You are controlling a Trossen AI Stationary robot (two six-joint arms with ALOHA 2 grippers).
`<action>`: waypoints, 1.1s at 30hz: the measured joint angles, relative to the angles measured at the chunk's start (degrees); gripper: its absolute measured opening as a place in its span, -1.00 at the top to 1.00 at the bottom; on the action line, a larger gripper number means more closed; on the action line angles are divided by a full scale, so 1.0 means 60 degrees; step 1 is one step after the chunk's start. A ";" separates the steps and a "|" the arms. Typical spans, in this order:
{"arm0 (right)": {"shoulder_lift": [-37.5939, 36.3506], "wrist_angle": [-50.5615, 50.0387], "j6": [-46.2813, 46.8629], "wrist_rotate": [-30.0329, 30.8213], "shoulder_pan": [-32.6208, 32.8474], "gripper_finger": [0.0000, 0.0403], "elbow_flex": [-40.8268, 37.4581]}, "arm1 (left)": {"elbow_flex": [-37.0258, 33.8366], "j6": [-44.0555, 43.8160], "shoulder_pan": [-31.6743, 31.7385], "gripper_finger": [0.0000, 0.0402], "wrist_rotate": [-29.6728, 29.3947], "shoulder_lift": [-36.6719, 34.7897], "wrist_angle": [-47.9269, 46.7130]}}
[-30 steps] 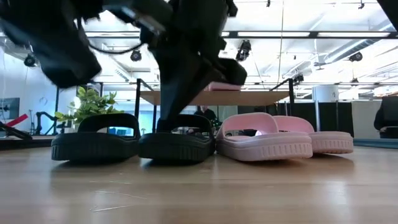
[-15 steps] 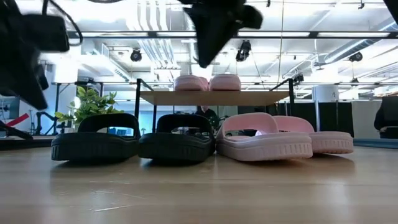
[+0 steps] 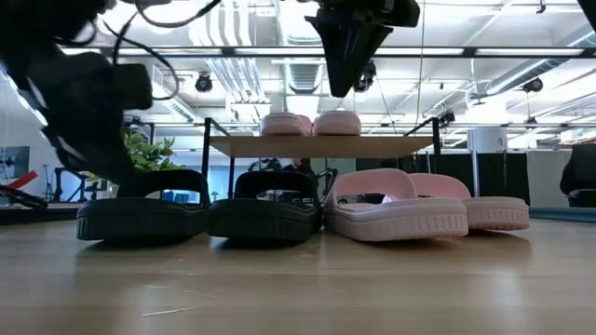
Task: Pick and place slides into the shelf
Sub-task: Adjust the black slides to the middle left of the table
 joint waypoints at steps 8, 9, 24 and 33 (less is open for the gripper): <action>0.0000 0.0002 0.0215 0.0000 0.0055 0.96 -0.0018 | 0.0123 0.1187 0.0749 1.00 0.0695 0.0931 0.1786; 0.0000 0.0001 0.0247 0.0000 0.0054 0.96 -0.0021 | 0.0198 0.1188 0.0776 1.00 0.0867 0.0967 0.1886; -0.0004 0.0001 0.0327 -0.0175 0.0094 0.96 -0.0120 | 0.1069 0.1561 -0.0731 1.00 0.1125 -0.0937 -0.4483; -0.0007 -0.0001 0.0320 0.0098 0.0075 0.96 -0.0171 | 0.0600 0.3225 0.1046 1.00 0.1444 0.0318 -0.2481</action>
